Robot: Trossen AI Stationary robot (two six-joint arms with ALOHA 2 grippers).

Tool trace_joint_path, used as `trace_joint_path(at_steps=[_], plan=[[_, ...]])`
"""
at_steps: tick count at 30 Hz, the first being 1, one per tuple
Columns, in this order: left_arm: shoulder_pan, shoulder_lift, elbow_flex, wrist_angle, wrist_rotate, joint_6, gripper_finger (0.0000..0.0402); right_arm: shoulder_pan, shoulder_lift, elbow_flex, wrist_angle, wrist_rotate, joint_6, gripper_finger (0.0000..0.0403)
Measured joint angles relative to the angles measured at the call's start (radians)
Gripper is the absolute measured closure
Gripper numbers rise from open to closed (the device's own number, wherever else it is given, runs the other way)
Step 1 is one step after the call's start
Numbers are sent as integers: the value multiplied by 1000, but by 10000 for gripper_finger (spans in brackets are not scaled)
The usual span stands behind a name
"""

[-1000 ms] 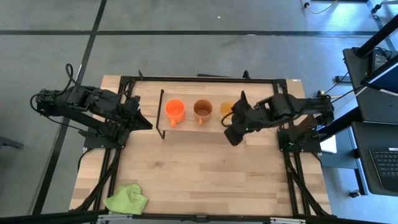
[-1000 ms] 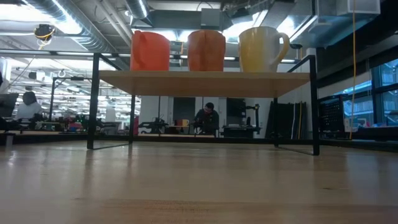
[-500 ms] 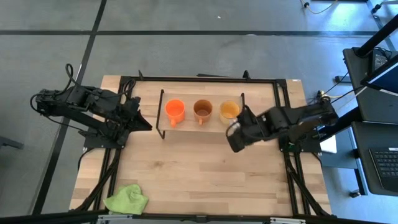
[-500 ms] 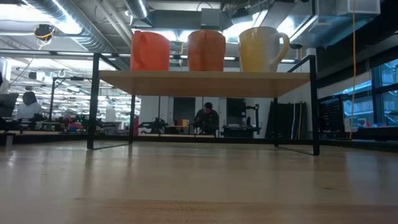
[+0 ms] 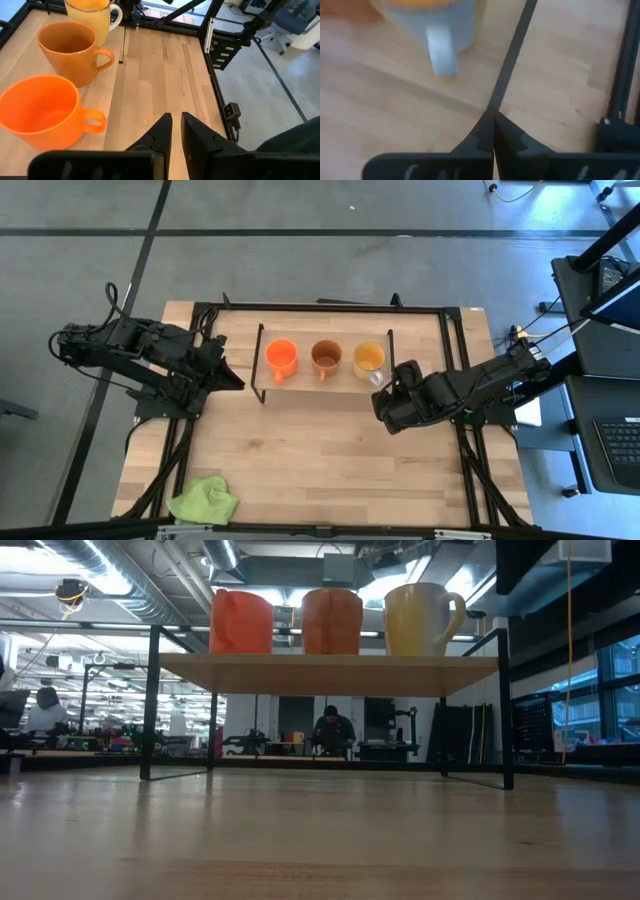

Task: Stack small to large cups/mugs on shelf
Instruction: Put the yellow cup on the shelf

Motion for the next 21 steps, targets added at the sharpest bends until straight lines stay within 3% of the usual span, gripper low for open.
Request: trace_joint_path(at_steps=[7,21], plan=[[0,0,0,0,0,0,367,0,0,73,6,113,14,403],[0,0,0,0,0,7,367,-5,0,54,33,114,54,403]])
